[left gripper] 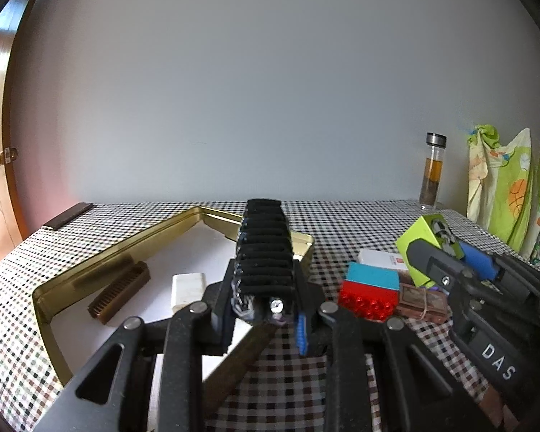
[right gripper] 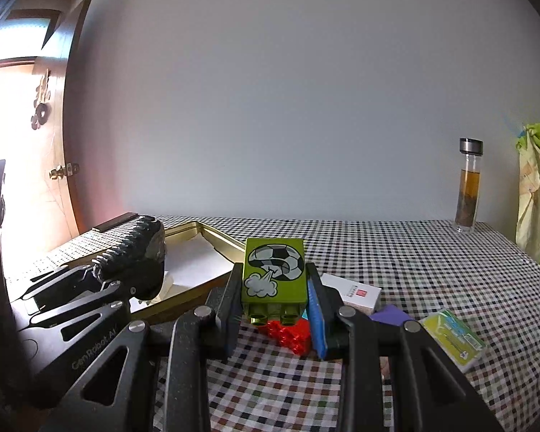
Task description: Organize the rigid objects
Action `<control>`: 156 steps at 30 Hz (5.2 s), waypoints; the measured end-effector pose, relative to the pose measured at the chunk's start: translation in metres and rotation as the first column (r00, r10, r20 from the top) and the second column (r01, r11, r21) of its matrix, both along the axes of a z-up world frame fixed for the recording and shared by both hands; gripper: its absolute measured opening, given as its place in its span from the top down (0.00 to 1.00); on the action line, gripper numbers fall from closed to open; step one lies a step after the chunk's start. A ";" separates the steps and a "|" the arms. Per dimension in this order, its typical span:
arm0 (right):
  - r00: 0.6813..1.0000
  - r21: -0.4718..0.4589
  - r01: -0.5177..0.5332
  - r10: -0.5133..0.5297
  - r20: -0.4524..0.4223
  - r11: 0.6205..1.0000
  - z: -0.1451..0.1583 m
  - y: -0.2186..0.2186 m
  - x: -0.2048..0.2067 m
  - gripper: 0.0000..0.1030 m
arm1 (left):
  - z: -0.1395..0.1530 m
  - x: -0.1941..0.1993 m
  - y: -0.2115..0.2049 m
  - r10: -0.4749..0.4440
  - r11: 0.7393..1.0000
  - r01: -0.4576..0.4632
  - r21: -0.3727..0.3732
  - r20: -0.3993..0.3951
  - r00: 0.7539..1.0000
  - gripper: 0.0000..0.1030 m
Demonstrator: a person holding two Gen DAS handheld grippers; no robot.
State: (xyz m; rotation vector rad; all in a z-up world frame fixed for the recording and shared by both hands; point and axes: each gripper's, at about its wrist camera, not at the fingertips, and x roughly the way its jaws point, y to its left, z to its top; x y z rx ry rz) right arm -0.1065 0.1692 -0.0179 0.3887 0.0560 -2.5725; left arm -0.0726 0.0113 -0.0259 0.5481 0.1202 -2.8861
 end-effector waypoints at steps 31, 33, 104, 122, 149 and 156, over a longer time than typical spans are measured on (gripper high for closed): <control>0.994 0.034 -0.105 0.106 -0.015 0.994 -0.001 -0.046 0.011 0.67 | -0.002 0.015 -0.039 0.076 0.997 -0.076 0.026 -0.009 0.997 0.76; 0.993 0.035 -0.113 0.113 -0.012 0.993 -0.001 -0.048 0.011 0.67 | -0.002 0.016 -0.043 0.082 0.996 -0.081 0.032 -0.011 0.997 0.76; 0.975 0.107 -0.219 0.214 0.052 0.970 -0.011 -0.107 0.008 0.67 | -0.014 0.015 -0.101 0.149 0.981 -0.161 0.111 0.113 0.982 0.76; 0.968 0.135 -0.239 0.225 0.109 0.962 -0.005 -0.128 -0.015 0.67 | -0.016 -0.001 -0.108 0.082 0.988 -0.109 0.114 0.223 0.971 0.76; 0.943 0.200 -0.250 0.192 0.271 0.947 -0.018 -0.150 -0.058 0.67 | -0.020 -0.021 -0.117 0.037 0.996 -0.063 0.067 0.341 0.939 0.76; 0.944 0.217 -0.226 0.159 0.290 0.950 -0.023 -0.148 -0.062 0.67 | -0.025 -0.027 -0.118 0.018 0.998 -0.041 0.051 0.375 0.927 0.76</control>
